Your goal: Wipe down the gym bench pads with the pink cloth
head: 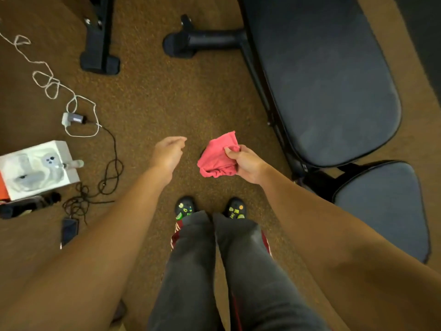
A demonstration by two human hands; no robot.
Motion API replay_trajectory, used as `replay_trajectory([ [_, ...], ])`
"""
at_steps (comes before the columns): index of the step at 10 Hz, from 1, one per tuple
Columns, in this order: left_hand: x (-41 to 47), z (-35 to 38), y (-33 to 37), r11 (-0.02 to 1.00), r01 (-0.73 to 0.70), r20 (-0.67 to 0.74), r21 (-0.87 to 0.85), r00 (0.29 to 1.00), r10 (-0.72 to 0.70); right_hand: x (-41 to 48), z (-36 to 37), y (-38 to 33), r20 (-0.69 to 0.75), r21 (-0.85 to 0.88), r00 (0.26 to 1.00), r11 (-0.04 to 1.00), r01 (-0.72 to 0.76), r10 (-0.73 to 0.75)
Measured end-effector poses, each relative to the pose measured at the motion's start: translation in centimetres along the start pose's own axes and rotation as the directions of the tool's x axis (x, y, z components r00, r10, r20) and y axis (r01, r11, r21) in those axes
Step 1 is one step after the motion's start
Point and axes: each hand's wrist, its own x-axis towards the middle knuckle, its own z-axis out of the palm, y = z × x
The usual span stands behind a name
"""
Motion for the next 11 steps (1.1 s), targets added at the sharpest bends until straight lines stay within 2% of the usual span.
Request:
replay_trajectory([
  [3, 7.9, 2.4, -9.0, 0.999, 0.040, 0.037, 0.026, 0.998, -0.041, 11.6, -0.8, 6.1, -0.185, -0.085, 0.982, 0.996, 0.013, -0.029],
  [5, 11.3, 3.6, -13.7, 0.997, 0.038, 0.064, 0.062, 0.997, -0.042, 15.3, -0.9, 9.8, -0.329, -0.105, 0.940, 0.993, 0.054, -0.086],
  [7, 12.6, 6.0, -14.7, 0.996, 0.030, 0.137, 0.079, 0.990, -0.041, 16.2, -1.9, 11.8, -0.495, -0.366, 0.848, 0.930, -0.003, -0.192],
  [8, 12.8, 6.7, -14.8, 0.995, 0.011, 0.158, 0.096, 0.987, -0.026, 16.3, -2.1, 12.1, -0.517, -0.395, 0.816, 0.918, 0.040, -0.258],
  [10, 12.9, 6.6, -15.0, 0.992, -0.018, 0.175, 0.126, 0.985, -0.004, 15.8, -1.9, 11.6, -0.499, -0.488, 0.804, 0.871, 0.049, -0.324],
  [11, 12.5, 6.2, -15.2, 0.983, -0.018, 0.140, 0.180, 0.990, -0.008, 14.6, -1.8, 11.4, -0.513, -0.496, 0.792, 0.868, 0.042, -0.332],
])
